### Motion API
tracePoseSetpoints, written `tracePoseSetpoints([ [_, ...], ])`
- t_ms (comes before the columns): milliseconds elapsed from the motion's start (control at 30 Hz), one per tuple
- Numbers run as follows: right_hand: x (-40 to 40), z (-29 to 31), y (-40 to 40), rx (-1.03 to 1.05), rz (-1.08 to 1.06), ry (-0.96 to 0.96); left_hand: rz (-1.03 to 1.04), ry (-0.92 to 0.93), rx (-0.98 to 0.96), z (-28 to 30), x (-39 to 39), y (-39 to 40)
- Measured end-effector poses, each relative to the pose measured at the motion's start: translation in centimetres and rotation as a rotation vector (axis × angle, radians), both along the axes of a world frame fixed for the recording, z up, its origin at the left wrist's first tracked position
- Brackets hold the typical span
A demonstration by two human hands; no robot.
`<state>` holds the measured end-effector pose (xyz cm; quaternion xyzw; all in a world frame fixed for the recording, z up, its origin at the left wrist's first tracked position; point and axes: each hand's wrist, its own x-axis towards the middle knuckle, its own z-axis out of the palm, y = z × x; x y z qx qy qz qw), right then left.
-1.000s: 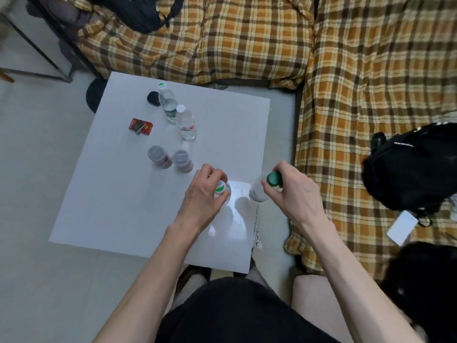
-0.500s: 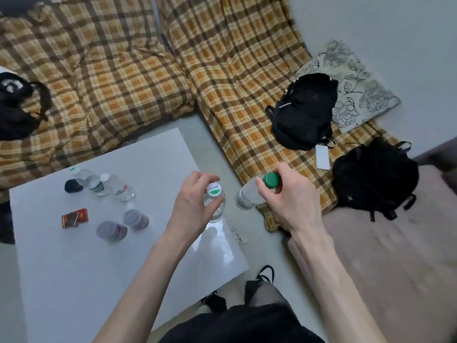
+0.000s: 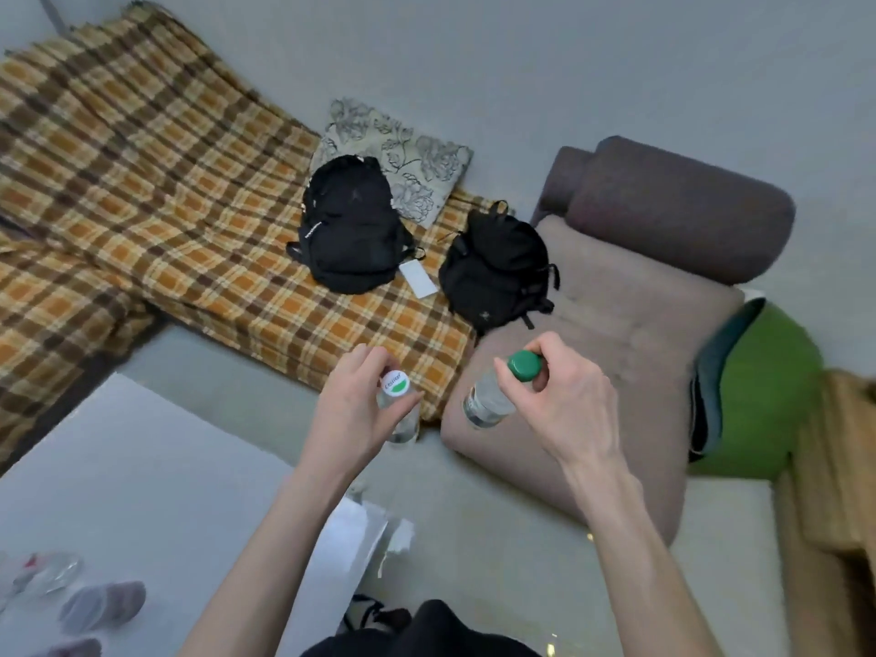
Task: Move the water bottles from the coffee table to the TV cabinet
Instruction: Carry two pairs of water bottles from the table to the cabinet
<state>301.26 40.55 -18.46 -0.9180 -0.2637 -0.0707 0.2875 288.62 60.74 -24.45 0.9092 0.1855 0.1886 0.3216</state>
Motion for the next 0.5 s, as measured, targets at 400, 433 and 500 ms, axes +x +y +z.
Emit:
tracePoseSetpoints([
  [400, 0.8, 1.4, -23.4, 0.086, -0.360, -0.035, -0.378, -0.107, 0.073, 3.0, 11.0, -21.9],
  [433, 0.8, 1.5, -25.4, 0.087, -0.386, -0.044, -0.401, -0.114, 0.078, 3.1, 11.6, -24.0],
  [500, 0.4, 1.6, -29.3, 0.090, -0.432, -0.065, -0.446, -0.125, 0.086, 3.3, 12.6, -28.3],
])
